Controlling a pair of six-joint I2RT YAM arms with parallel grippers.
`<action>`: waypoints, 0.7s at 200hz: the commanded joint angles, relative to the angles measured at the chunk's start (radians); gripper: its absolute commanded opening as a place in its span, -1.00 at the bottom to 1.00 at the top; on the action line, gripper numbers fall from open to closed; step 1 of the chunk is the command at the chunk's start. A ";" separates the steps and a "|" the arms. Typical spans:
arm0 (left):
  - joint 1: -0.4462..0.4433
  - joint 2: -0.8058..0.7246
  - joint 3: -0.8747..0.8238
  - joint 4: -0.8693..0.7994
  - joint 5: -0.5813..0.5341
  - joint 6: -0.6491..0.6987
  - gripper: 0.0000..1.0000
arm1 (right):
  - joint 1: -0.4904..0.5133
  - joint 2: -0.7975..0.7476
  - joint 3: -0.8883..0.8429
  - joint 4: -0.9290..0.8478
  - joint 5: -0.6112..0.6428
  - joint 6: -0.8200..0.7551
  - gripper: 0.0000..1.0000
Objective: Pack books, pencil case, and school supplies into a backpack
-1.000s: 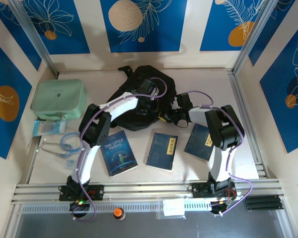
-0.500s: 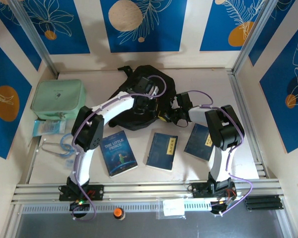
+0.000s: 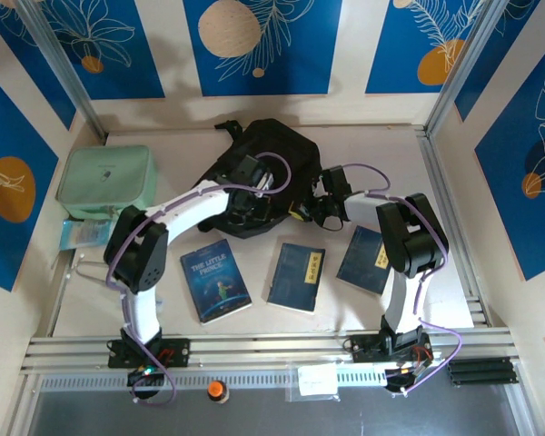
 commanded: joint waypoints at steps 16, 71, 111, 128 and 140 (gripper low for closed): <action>0.010 -0.093 -0.045 -0.101 -0.115 0.088 -1.00 | -0.006 -0.033 0.054 -0.079 0.100 0.012 -1.00; 0.033 -0.178 -0.103 -0.139 -0.195 0.118 -1.00 | -0.011 -0.045 0.115 -0.116 0.109 -0.015 -1.00; 0.050 -0.206 -0.133 -0.152 -0.246 0.128 -1.00 | -0.015 -0.046 0.160 -0.123 0.084 -0.035 -1.00; 0.064 -0.218 -0.149 -0.166 -0.278 0.138 -1.00 | -0.024 -0.053 0.164 -0.128 0.092 -0.036 -1.00; 0.081 -0.233 -0.163 -0.177 -0.293 0.137 -1.00 | -0.032 -0.057 0.165 -0.133 0.098 -0.032 -1.00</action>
